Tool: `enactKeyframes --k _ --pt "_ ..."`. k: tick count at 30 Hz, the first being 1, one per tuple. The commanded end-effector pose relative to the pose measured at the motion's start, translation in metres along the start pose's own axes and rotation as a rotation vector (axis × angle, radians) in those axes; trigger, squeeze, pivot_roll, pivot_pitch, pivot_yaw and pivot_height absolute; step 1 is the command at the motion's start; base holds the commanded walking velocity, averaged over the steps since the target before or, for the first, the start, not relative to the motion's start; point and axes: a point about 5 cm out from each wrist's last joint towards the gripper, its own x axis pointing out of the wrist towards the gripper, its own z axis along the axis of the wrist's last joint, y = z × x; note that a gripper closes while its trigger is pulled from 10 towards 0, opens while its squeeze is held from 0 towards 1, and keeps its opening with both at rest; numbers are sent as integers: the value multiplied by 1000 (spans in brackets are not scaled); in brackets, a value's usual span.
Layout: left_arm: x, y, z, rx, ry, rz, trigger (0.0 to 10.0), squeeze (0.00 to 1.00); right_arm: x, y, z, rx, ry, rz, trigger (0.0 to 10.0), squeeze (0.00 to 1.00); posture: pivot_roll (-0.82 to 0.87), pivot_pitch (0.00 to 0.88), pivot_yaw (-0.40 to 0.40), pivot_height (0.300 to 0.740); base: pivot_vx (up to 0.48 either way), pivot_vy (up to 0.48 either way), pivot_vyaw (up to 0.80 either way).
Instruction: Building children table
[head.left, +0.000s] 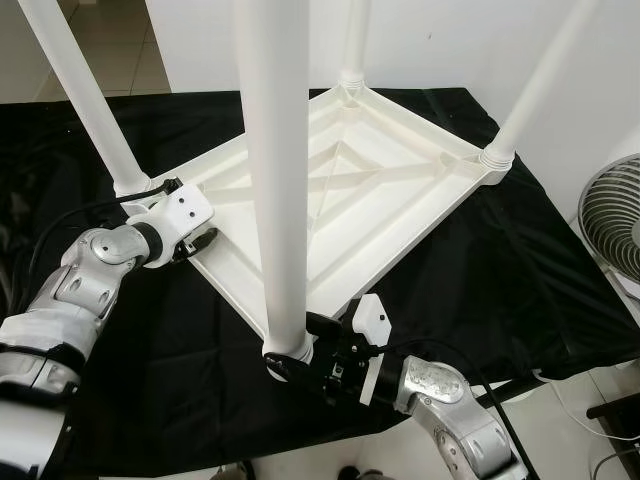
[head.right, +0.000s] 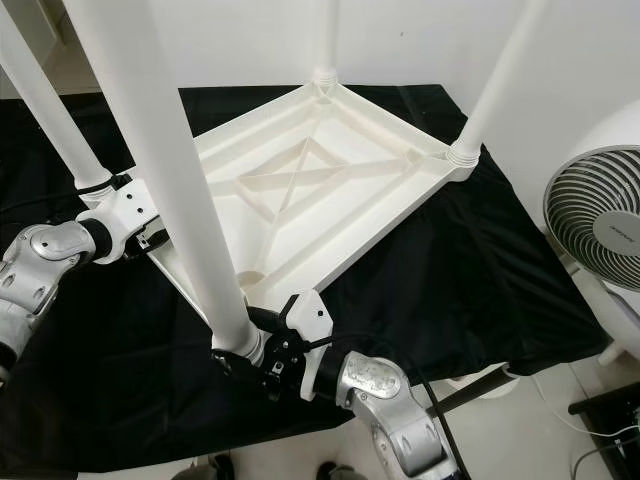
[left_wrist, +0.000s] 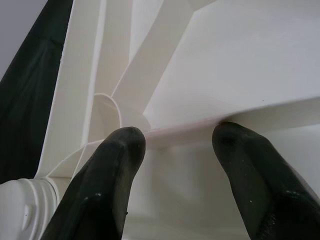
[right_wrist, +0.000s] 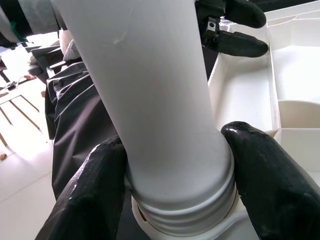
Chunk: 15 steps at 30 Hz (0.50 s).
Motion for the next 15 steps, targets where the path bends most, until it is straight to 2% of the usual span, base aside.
enactKeyframes --k 1,2,4,9,15 --pt "-16 -35 -49 -63 187 -278 10000 0 -14 -22 26 -72 -132 -196 10000 0 116 207 17 740 0 0 0" --pt "-16 -35 -49 -63 187 -278 10000 0 -14 -22 26 -72 -132 -196 10000 0 116 207 17 740 0 0 0" --pt "-30 -49 -58 -83 196 -312 10000 0 -19 -21 23 -69 -128 -221 10000 0 123 212 14 740 0 0 0" --pt "-52 -65 -72 -139 222 -313 10000 0 -28 -19 15 -63 -98 -252 10000 0 129 216 8 740 0 0 0" --pt "-55 -71 -78 -146 235 -316 10000 0 -28 -22 14 -60 -96 -257 10000 0 139 218 -4 740 0 0 0"
